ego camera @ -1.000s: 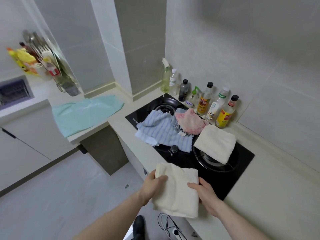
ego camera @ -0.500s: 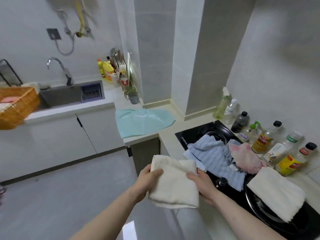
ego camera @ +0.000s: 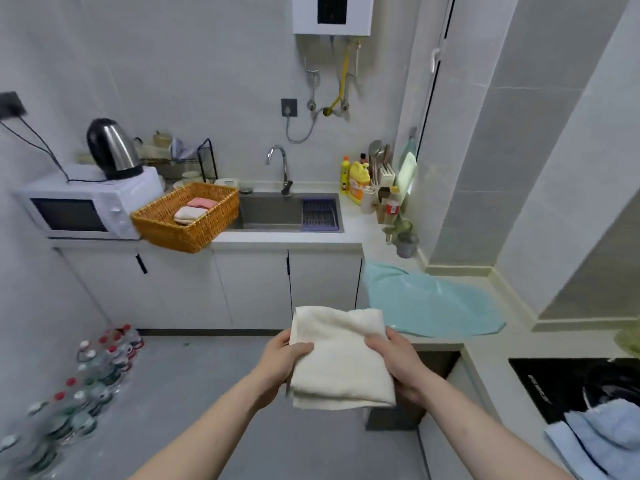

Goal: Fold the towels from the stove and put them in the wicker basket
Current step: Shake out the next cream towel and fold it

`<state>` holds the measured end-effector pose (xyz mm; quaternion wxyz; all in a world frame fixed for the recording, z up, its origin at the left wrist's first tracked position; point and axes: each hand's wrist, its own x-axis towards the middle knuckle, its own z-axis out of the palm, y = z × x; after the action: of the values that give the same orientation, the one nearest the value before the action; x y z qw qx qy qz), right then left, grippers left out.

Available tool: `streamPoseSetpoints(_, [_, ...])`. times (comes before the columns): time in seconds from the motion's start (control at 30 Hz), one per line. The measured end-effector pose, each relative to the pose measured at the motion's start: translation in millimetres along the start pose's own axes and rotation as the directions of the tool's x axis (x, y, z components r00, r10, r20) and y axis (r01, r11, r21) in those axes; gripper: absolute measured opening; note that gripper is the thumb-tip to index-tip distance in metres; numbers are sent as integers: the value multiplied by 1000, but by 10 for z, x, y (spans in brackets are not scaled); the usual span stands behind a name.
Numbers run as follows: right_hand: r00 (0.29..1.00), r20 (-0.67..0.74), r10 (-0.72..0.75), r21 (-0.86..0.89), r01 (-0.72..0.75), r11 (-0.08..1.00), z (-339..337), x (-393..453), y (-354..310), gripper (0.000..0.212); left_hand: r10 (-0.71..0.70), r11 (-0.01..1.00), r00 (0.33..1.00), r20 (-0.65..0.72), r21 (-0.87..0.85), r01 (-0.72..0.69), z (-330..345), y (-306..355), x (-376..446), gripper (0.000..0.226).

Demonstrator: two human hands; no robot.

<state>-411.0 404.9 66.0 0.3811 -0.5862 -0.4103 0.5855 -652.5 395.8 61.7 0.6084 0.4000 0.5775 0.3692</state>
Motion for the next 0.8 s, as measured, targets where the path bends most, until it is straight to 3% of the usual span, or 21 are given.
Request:
streamPoseSetpoints(0.13, [997,71,-19,-44,22,999,511,367,-256,21,11,999,996,-83,-51,-16,-514,147,200,23])
streamPoseSetpoints(0.37, [979,202,-1,-87,19,996,966,1122,-547,27,26,998,983,-180,-59,-37,-1087,385,688,42])
streamPoseSetpoints(0.57, [957,290,13,-80,11,997,1134,1795,-893,33,33,998,971,-237,-49,-46,-1337,718,1165,33])
streamPoseSetpoints(0.8, [850,517,100,-240,32,970,1301,2501,-1267,47,63,997,939,-338,-27,-77,-1591,1052,1683,42])
